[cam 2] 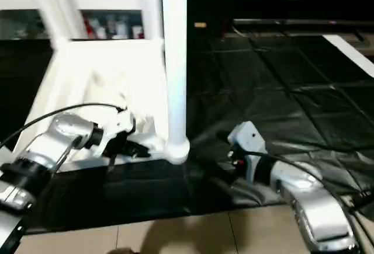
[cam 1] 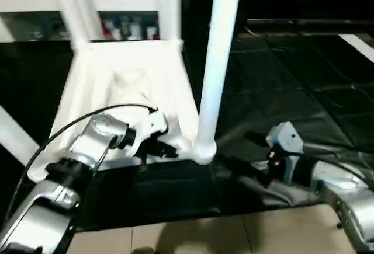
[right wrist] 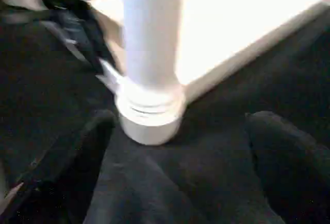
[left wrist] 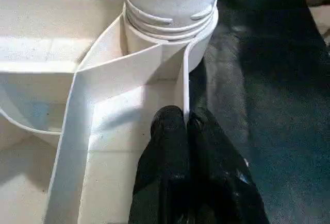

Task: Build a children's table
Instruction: Rotate leg to tighten

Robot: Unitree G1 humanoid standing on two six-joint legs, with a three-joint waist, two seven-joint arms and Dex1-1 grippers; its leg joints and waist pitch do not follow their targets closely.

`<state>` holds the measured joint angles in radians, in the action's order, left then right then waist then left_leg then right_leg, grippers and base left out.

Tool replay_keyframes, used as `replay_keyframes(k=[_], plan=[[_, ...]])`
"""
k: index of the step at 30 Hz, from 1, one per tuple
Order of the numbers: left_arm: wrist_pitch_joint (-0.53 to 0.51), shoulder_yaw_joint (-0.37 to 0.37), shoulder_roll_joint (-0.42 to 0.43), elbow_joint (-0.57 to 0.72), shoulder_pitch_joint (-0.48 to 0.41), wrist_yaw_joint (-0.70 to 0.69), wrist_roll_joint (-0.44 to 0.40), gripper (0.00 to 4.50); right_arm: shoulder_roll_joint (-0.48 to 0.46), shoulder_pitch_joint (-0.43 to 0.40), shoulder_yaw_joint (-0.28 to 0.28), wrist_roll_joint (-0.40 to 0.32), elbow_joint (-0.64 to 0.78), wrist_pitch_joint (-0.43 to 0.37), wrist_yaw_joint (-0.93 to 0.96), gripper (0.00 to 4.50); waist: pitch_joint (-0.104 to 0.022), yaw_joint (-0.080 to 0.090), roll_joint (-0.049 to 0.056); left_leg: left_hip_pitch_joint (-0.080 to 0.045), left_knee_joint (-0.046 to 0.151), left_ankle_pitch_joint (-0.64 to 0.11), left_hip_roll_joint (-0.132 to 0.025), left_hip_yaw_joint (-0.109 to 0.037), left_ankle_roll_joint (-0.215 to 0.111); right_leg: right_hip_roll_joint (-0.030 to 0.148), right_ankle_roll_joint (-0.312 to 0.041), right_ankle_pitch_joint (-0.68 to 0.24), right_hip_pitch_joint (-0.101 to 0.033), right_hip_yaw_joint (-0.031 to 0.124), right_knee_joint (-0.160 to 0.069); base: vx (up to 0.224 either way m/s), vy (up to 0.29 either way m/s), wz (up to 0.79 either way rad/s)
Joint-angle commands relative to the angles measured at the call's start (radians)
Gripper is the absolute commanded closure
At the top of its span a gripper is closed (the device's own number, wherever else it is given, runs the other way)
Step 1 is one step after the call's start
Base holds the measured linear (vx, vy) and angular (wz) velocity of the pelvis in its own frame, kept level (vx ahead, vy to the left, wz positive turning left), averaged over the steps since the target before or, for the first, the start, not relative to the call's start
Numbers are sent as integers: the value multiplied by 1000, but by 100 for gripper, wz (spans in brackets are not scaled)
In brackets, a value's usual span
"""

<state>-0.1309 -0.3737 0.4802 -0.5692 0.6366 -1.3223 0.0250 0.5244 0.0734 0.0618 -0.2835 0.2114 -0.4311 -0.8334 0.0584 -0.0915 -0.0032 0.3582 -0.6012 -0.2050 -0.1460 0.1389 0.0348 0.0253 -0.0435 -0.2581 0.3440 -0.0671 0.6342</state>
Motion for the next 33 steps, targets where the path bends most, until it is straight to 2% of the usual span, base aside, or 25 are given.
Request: replay_keyframes(k=[1, 5, 6, 7, 8, 9, 10, 11, 14, 15, 17, 18, 21, 22, 25, 28, 33], plan=[[38, -48, 6, 67, -9, -84, 1, 448, 37, 12, 22, -40, -14, 35, -117, 0, -62, 3, 8, -6, 64, -54, -105, -29, -95, 149, -241, 137, -48, 74, -68, 0, 0, 0], [40, -55, 21, 129, -25, -120, 9, 448, 65, 46, 78, -45, -76, 74, -235, 0, -62, 4, 8, -3, 62, -43, -103, -28, -112, 146, -248, 153, -47, 71, -67, 0, 0, 0], [40, -57, 23, 155, -31, -128, 11, 450, 63, 82, 101, -33, -140, 96, -267, 30, -64, 5, 6, -3, 61, -42, -103, -27, -112, 147, -253, 147, -47, 69, -65, 0, 0, 0], [39, -57, 23, 161, -32, -129, 11, 450, 62, 90, 105, -31, -154, 100, -274, 30, -64, 4, 9, -4, 61, -36, -103, -27, -111, 145, -258, 141, -45, 69, -66, 0, 0, 0], [38, -59, 24, 169, -34, -131, 11, 450, 59, 103, 111, -28, -175, 104, -283, 37, -65, 3, 5, -7, 61, -36, -104, -26, -111, 144, -261, 142, -43, 68, -66, 0, 0, 0], [39, -63, 25, 179, -37, -134, 11, 450, 54, 117, 117, -22, -200, 113, -293, 37, -65, -1, 7, -8, 60, -36, -106, -25, -110, 145, -262, 141, -42, 68, -64, 0, 0, 0], [39, -66, 26, 188, -40, -136, 12, 450, 47, 131, 121, -17, -221, 119, -301, 43, -66, -1, 6, -6, 59, -32, -105, -24, -111, 146, -265, 148, -42, 68, -62, 0, 0, 0], [39, -68, 28, 196, -43, -138, 12, 450, 41, 143, 123, -13, -238, 125, -308, 68, -70, -5, 8, -5, 57, -15, -105, -23, -114, 146, -263, 167, -43, 66, -59, 0, 0, 0], [35, -78, 33, 222, -53, -142, 12, 450, 30, 173, 138, -10, -282, 144, -332, 80, -71, -4, 6, -1, 56, 6, -105, -24, -126, 144, -264, 201, -43, 64, -53, 0, 0, 0], [35, -78, 33, 225, -54, -143, 10, 450, 28, 179, 143, -14, -290, 148, -342, 80, -70, -7, 9, 0, 55, 5, -105, -24, -129, 146, -262, 200, -41, 64, -54, 0, 0, 0], [36, -81, 35, 232, -57, -147, 4, 450, 22, 193, 157, -24, -308, 156, -370, 112, -70, -9, 8, 0, 55, -6, -105, -23, -129, 146, -260, 189, -42, 63, -56, 0, 0, 0], [36, -81, 35, 231, -57, -147, 4, 450, 21, 194, 159, -24, -308, 156, -372, 117, -70, -11, 12, 0, 54, -5, -106, -24, -129, 145, -260, 188, -42, 62, -55, 0, 0, 0], [39, -86, 36, 229, -55, -146, 0, 450, 10, 203, 169, -24, -322, 164, -387, 122, -70, -14, 14, -1, 56, -19, -106, -25, -121, 146, -256, 173, -41, 62, -57, 0, 0, 0], [39, -87, 36, 228, -54, -145, -2, 450, 1, 209, 173, -19, -333, 170, -388, 149, -70, -14, 14, -1, 56, -24, -106, -25, -118, 146, -257, 168, -40, 62, -58, 0, 0, 0], [38, -89, 36, 228, -54, -144, -2, 450, -9, 219, 178, -11, -353, 181, -387, 159, -69, -13, 13, -1, 58, -41, -106, -25, -101, 145, -260, 144, -41, 63, -59, 0, 0, 0], [37, -92, 35, 227, -52, -141, -5, 450, -25, 241, 187, 1, -395, 203, -390, 200, -70, -13, 16, -2, 57, -43, -106, -25, -98, 145, -262, 148, -40, 63, -57, 0, 0, 0], [38, -95, 33, 223, -53, -136, -12, 450, -42, 257, 198, 6, -411, 214, -396, 231, -66, -11, 14, -1, 59, -65, -103, -24, -88, 145, -255, 106, -41, 64, -65, 0, 0, 0]])
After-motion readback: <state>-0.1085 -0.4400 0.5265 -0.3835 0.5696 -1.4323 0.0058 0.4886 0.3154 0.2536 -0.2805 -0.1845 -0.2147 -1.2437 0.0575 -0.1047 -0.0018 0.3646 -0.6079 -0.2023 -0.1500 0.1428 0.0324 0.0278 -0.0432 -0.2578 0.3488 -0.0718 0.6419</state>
